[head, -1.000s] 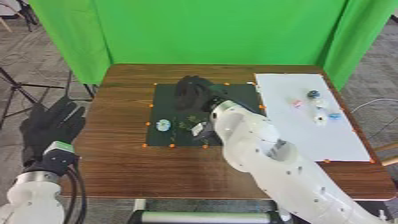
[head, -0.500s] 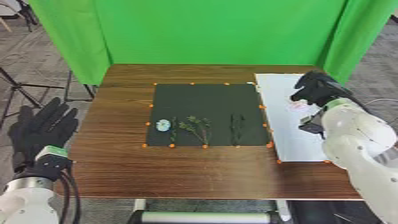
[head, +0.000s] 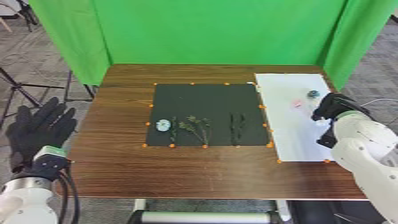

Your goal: Arrange flowers

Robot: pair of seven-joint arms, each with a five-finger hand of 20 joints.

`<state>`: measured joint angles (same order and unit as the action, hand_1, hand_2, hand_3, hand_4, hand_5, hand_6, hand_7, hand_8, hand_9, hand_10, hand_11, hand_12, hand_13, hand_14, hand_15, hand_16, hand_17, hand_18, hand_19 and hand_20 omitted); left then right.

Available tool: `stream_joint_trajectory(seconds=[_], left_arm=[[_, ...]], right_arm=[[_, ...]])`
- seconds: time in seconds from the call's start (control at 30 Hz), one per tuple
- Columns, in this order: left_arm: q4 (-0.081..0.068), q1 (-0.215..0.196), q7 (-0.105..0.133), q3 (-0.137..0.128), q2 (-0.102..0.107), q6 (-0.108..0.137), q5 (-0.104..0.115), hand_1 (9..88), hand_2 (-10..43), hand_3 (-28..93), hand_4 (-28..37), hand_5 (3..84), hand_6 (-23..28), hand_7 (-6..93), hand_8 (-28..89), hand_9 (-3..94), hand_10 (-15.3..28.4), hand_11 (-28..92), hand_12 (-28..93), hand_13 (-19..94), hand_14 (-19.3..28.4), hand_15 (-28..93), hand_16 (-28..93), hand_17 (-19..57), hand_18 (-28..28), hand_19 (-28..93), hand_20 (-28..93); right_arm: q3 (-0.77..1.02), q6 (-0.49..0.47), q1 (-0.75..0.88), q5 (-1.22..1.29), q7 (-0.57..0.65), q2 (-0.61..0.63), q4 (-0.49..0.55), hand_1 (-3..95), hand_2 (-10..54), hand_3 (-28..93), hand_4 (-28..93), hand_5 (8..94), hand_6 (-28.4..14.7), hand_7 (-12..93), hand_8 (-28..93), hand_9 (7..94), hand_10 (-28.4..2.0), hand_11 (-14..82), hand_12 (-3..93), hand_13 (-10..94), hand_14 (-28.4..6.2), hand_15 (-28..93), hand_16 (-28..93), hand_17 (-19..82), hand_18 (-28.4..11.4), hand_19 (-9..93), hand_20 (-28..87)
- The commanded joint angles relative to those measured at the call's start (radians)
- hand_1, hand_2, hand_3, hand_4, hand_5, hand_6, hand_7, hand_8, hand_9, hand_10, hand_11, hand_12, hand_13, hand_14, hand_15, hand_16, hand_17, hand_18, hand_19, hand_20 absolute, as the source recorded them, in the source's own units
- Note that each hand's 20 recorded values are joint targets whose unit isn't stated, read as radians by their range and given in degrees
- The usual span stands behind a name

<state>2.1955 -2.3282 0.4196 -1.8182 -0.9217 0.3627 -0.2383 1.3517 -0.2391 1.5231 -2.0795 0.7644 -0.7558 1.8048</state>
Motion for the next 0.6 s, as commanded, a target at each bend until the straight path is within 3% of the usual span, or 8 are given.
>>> stream_joint_trajectory(seconds=[0.03, 0.1, 0.2, 0.23, 0.27, 0.5, 0.6], left_arm=[[-0.015, -0.024, -0.079, -0.036, -0.041, -0.107, -0.05, 25.9, 8.2, 71, -28.3, 37.4, 8.0, 18.6, -10, 30.9, 14.8, 24, 10, 22, 15.3, 38, -9, -5.7, 13.6, 28, 8], [-0.018, -0.022, -0.087, -0.039, -0.043, -0.123, -0.057, 25.9, 8.2, 71, -28.3, 37.4, 8.0, 18.4, -10, 30.7, 14.8, 23, 10, 21, 15.4, 38, -9, -5.8, 13.6, 28, 8], [-0.016, -0.019, -0.083, -0.035, -0.042, -0.119, -0.05, 25.9, 8.1, 71, -28.3, 37.3, 8.0, 18.2, -10, 30.6, 14.7, 23, 10, 21, 15.5, 37, -8, -5.8, 13.7, 27, 8], [-0.01, -0.029, -0.076, -0.037, -0.042, -0.116, -0.049, 25.9, 8.1, 71, -28.3, 37.3, 8.0, 18.0, -10, 30.6, 14.8, 23, 10, 21, 15.5, 37, -8, -5.8, 13.7, 27, 8], [-0.007, -0.028, -0.085, -0.038, -0.045, -0.115, -0.052, 25.9, 8.1, 71, -28.3, 37.3, 8.0, 18.0, -10, 30.6, 14.8, 23, 10, 21, 15.5, 37, -8, -5.8, 13.7, 27, 8], [-0.005, -0.026, -0.08, -0.033, -0.047, -0.107, -0.045, 26.0, 8.0, 71, -28.3, 37.3, 8.0, 17.5, -9, 30.6, 14.8, 23, 10, 21, 15.5, 37, -8, -5.8, 13.7, 27, 8], [-0.006, -0.021, -0.083, -0.027, -0.048, -0.103, -0.044, 26.1, 8.1, 71, -28.3, 37.4, 8.0, 17.6, -9, 30.6, 14.8, 23, 11, 21, 15.5, 37, -8, -5.8, 13.7, 27, 8]], right_arm=[[-0.015, 0.008, -0.008, -0.024, 0.014, -0.002, -0.077, 44.1, -9.5, 79, -28, 50.2, -6.4, 21, -12, 45.1, -16.7, 11.8, 13.5, 58, -12.5, 60, 22, 34, -23.6, 84, 35], [-0.024, 0.004, -0.012, -0.007, 0.021, -0.002, -0.092, 44.9, -9.5, 79, -28, 50.2, -5.9, 21, -12, 45.4, -16.1, 12.0, 13.5, 58, -12.1, 60, 22, 34, -23.7, 84, 35], [-0.03, -0.026, -0.009, -0.021, 0.01, -0.004, -0.098, 45.7, -9.5, 78, -28, 50.2, -5.5, 22, -12, 47.4, -15.6, 12.9, 13.7, 58, -11.9, 60, 22, 34, -23.5, 85, 35], [-0.019, -0.038, -0.006, 0.002, 0.026, -0.008, -0.083, 45.7, -9.5, 78, -28, 50.2, -5.4, 22, -13, 48.2, -15.4, 13.2, 13.7, 59, -11.9, 59, 22, 34, -23.7, 85, 35], [-0.01, -0.024, 0.009, -0.003, 0.023, -0.008, -0.076, 45.9, -9.5, 78, -28, 50.4, -5.2, 22, -13, 49.5, -15.0, 13.6, 13.9, 59, -11.7, 59, 22, 34, -23.7, 85, 35], [-0.055, 0.064, 0.008, -0.033, 0.005, -0.009, -0.077, 49.3, -9.5, 74, -28, 59.5, -2.1, 28, -14, 63.6, -13.3, 21.7, 17.9, 63, -10.8, 63, 31, 35, -23.1, 86, 37], [-0.075, 0.123, 0.008, -0.064, 0.003, -0.011, -0.08, 53.9, -9.5, 69, -28, 63.2, -1.8, 30, -2, 68.5, -12.0, 20.0, 21.8, 65, -9.9, 61, 36, 36, -22.8, 86, 37]])
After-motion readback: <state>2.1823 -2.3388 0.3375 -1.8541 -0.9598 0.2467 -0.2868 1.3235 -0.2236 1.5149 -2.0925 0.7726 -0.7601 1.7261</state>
